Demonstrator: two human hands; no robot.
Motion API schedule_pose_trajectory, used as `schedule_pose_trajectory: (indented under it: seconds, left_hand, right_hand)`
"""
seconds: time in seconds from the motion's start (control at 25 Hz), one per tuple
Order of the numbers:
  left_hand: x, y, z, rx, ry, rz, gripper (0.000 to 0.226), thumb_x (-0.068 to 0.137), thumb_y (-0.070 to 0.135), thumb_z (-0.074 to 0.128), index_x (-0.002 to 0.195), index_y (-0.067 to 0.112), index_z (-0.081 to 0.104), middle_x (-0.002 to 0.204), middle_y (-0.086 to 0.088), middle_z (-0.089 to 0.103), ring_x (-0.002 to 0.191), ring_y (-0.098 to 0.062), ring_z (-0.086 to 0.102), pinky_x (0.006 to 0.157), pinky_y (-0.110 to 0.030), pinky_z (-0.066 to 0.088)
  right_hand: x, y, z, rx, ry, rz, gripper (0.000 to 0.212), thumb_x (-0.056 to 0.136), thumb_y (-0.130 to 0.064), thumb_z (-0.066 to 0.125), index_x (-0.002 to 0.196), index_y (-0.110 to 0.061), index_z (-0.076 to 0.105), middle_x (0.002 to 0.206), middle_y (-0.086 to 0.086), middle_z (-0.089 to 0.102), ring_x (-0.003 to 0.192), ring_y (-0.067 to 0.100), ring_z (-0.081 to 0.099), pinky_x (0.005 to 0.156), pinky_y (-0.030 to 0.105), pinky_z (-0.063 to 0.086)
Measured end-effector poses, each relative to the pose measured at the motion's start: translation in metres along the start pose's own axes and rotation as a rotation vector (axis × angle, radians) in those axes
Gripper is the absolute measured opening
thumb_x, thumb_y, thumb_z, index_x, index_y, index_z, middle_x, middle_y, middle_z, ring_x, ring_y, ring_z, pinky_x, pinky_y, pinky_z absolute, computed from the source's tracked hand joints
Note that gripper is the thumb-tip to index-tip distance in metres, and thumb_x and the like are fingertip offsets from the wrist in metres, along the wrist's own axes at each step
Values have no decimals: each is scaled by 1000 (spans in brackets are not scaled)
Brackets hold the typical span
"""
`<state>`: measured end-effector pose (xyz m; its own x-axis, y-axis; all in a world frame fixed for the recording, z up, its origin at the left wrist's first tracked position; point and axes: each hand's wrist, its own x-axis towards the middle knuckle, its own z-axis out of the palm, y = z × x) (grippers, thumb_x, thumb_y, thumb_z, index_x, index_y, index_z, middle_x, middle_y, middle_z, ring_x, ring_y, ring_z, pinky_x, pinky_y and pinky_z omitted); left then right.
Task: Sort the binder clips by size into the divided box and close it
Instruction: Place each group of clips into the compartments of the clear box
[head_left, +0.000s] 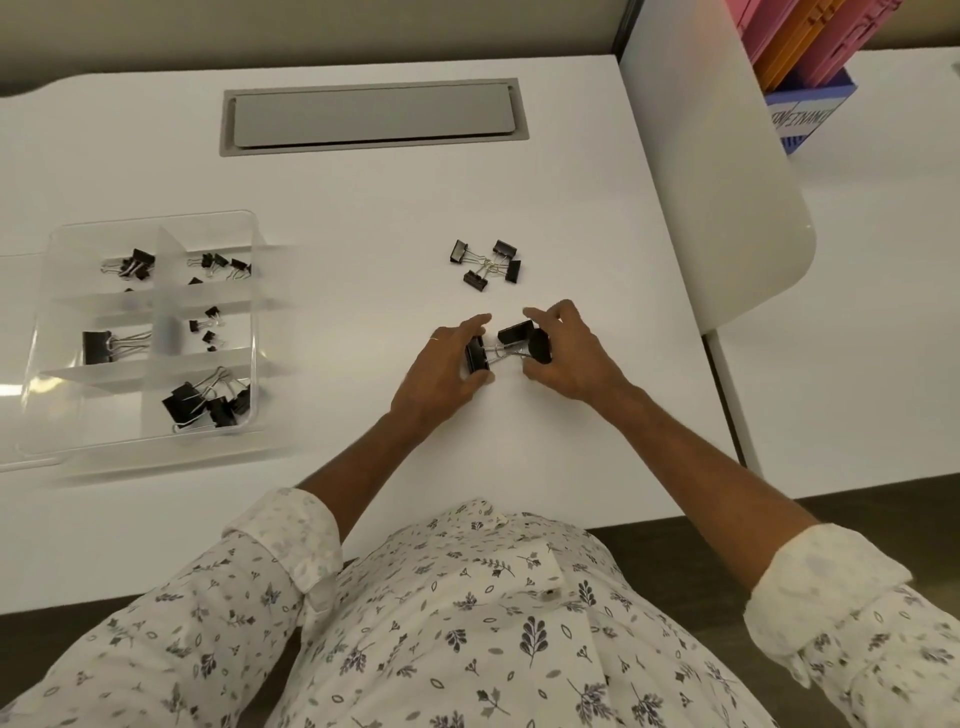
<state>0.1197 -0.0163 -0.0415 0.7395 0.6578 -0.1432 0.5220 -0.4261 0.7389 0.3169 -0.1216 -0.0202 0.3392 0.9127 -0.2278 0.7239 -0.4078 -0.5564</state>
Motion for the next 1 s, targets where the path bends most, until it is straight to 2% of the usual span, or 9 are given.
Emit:
schedule_pose_trajectory:
  seconds: [0.08, 0.24, 0.36, 0.48, 0.56, 0.68, 0.72, 0.84, 1.0]
  left_hand:
    - [-1, 1, 1, -17, -2, -4, 80, 85, 25, 77, 151, 34, 33, 136, 7, 59, 128, -12, 43, 100, -25, 37]
    - [-1, 2, 2, -23, 0, -7, 84, 84, 26, 77, 153, 35, 29, 139, 7, 58, 129, -12, 44, 99, -28, 39]
    - [-8, -2, 3, -25, 17, -7, 83, 84, 28, 78, 151, 36, 31, 137, 7, 58, 128, -12, 44, 99, -32, 43]
    - [-18, -11, -3, -12, 69, 14, 74, 85, 33, 77, 148, 30, 39, 133, 5, 59, 126, -14, 47, 103, -34, 44]
    - [-24, -17, -11, -27, 136, 23, 65, 86, 35, 76, 144, 26, 46, 133, 3, 59, 125, -16, 50, 106, -36, 44]
    - [-34, -26, -29, -122, 251, -2, 53, 88, 39, 73, 136, 26, 55, 131, 6, 61, 123, -14, 55, 106, -40, 47]
    - [-37, -30, -37, -166, 286, -15, 50, 88, 41, 72, 133, 27, 57, 128, 7, 62, 121, -12, 57, 105, -41, 49]
    - [-50, -42, -64, -266, 372, -54, 47, 86, 39, 75, 128, 25, 62, 121, 8, 65, 115, -8, 61, 100, -40, 53]
    - [-67, -64, -117, -320, 434, -61, 50, 83, 29, 81, 129, 18, 63, 121, 4, 65, 114, -9, 62, 101, -34, 54]
  right_hand:
    - [9, -9, 1, -52, -54, 42, 69, 83, -24, 74, 147, -18, 49, 131, 9, 40, 102, 29, 59, 89, 34, 50]
    - [15, -18, 3, -132, -32, 92, 46, 81, -22, 75, 123, -11, 58, 129, 11, 40, 87, 32, 61, 77, 40, 55]
    - [11, -22, 10, -170, 34, 97, 39, 80, -18, 73, 113, -10, 55, 119, 10, 47, 83, 29, 57, 70, 37, 50]
    - [8, -27, 12, -75, 50, 140, 36, 80, -15, 73, 112, -13, 56, 105, 4, 54, 88, 24, 56, 71, 32, 42]
    - [9, -33, 10, 173, 56, 248, 35, 78, -12, 77, 109, -12, 61, 99, 3, 60, 83, 18, 57, 68, 28, 43]
    - [11, -54, 6, 885, -44, 433, 21, 83, -3, 74, 101, -5, 63, 84, 9, 66, 72, 20, 61, 69, 28, 55]
    - [13, -63, 5, 1027, -75, 454, 14, 85, -1, 72, 96, -4, 63, 80, 10, 65, 72, 21, 61, 72, 29, 57]
    - [17, -97, 6, 1247, -99, 476, 12, 89, 4, 67, 87, -6, 61, 77, 9, 61, 75, 22, 62, 80, 28, 59]
    - [22, -152, 22, 1257, -153, 429, 10, 90, 5, 65, 89, -5, 62, 75, 7, 62, 75, 22, 61, 82, 27, 59]
